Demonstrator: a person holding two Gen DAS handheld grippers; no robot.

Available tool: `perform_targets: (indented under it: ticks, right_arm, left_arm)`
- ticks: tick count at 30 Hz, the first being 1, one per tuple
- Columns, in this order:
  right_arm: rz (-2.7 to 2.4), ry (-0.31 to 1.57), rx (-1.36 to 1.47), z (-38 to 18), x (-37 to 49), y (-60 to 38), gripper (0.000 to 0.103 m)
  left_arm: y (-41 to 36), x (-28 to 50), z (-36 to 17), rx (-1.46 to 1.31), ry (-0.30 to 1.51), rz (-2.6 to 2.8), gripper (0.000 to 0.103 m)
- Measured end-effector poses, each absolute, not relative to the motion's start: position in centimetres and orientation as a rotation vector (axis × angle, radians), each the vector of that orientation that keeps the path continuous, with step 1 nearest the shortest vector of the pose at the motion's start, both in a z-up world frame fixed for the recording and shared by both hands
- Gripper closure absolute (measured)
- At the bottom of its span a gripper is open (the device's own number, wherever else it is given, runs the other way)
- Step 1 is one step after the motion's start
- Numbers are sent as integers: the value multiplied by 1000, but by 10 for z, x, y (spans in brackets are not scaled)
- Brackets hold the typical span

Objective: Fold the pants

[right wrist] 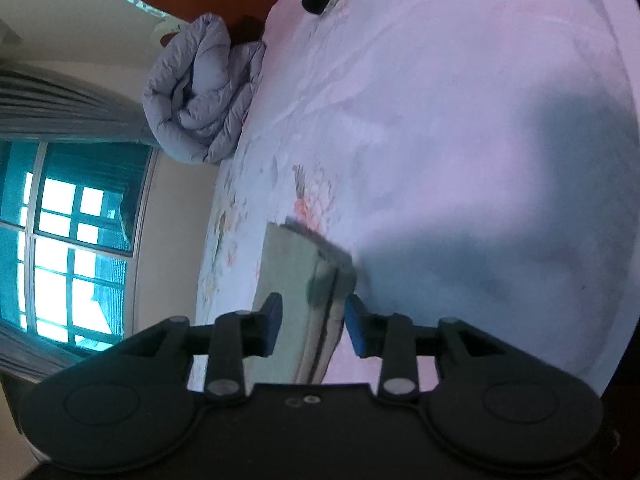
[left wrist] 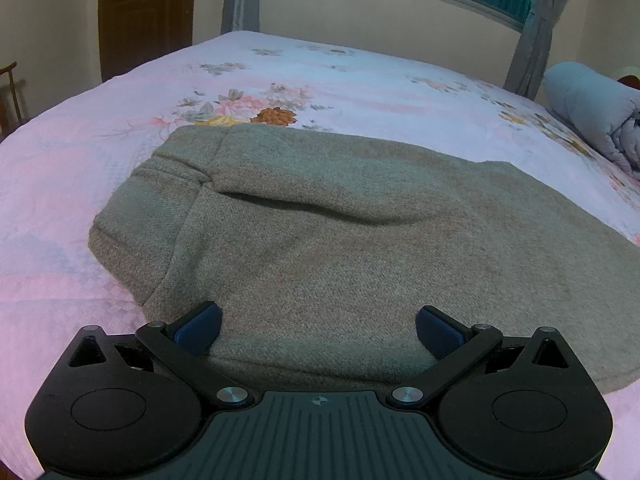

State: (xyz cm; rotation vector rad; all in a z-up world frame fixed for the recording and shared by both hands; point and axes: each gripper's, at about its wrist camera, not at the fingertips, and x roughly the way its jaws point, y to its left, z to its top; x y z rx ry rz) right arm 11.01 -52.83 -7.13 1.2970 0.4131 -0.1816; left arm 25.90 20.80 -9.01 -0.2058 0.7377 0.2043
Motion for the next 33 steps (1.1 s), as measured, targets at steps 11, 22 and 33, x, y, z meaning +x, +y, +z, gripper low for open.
perform_targets:
  ticks: [11, 22, 33]
  right_arm:
    - [-87, 356, 1005, -1, 132, -503, 97]
    - [-244, 420, 1035, -44, 93, -522, 93]
    - [469, 627, 749, 29, 262, -326, 84]
  left_arm:
    - [208, 258, -90, -207, 733, 202, 0]
    - [213, 249, -92, -203, 696, 173, 0]
    - [252, 198, -61, -302, 551, 389, 0]
